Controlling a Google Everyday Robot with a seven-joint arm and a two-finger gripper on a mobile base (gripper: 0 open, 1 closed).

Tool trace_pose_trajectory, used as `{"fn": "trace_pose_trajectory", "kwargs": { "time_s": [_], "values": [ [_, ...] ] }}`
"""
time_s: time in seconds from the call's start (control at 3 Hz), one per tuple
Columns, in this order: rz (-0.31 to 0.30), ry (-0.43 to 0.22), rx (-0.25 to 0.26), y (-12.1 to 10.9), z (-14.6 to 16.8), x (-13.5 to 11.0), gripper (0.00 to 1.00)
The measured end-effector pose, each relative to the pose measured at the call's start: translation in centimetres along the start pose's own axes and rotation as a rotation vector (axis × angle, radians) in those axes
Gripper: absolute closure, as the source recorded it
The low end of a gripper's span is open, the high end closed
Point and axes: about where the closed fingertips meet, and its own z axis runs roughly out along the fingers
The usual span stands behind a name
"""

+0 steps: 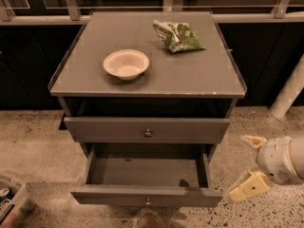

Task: Close middle drawer

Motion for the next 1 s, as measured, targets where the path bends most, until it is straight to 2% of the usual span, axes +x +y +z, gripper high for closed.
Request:
{"fn": "trace_pose_trajectory", "kwargs": {
  "time_s": [0.33,0.67,1.0],
  "values": [
    [0.004,-0.063,-0.044,0.1,1.5,0.9,0.00],
    [-0.002,-0.059,-0.036,0.4,1.4,0.7,0.00],
    [0.045,-0.077,-0.019,1.3,3.2,3.6,0.00]
  ]
}}
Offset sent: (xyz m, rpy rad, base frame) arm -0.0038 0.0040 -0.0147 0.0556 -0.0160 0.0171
